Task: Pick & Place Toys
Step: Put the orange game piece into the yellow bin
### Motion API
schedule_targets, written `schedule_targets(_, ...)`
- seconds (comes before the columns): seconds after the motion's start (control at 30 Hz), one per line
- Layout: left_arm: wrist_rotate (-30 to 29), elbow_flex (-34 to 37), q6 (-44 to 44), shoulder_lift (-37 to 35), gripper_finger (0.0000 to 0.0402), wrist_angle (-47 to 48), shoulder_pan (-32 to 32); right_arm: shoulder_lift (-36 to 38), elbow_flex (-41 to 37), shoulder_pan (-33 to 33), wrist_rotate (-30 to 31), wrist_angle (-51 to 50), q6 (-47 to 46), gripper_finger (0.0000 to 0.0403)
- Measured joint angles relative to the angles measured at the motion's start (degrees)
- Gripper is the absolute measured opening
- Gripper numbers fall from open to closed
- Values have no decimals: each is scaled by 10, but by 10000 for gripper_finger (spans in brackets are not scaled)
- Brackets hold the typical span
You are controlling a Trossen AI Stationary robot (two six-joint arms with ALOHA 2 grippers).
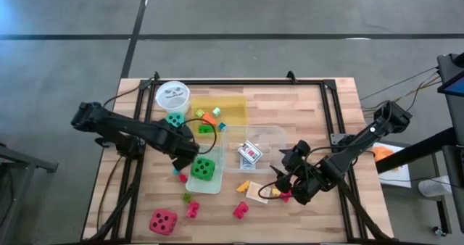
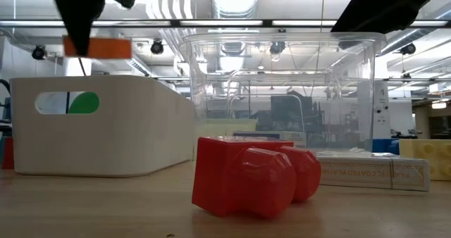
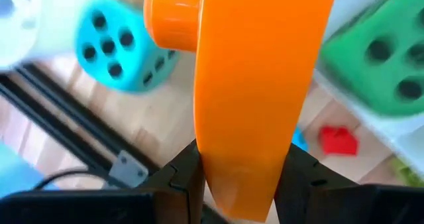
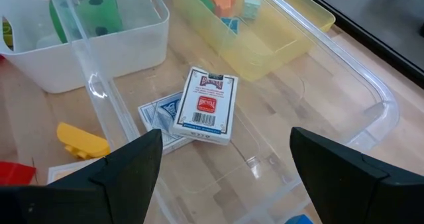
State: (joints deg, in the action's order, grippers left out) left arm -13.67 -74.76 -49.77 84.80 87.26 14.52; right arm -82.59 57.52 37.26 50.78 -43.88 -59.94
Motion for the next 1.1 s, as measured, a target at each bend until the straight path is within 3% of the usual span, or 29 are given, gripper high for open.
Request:
schedule_targets(0.3, -88, -96, 0, -7, 118, 5, -36, 0, 0, 0, 0, 10, 4, 325)
schedule_targets(0.47, -91, -132, 20, -6, 118, -2, -104, 0, 0, 0, 0, 11, 6, 325)
schedule_targets(0.73, -66, -137, 152, 2, 118, -80, -205, 0, 0, 0, 0, 12, 6, 325)
schedule_targets(1.1, -46, -183, 280, 102, 118, -105, -268, 0, 0, 0, 0, 13, 6, 325)
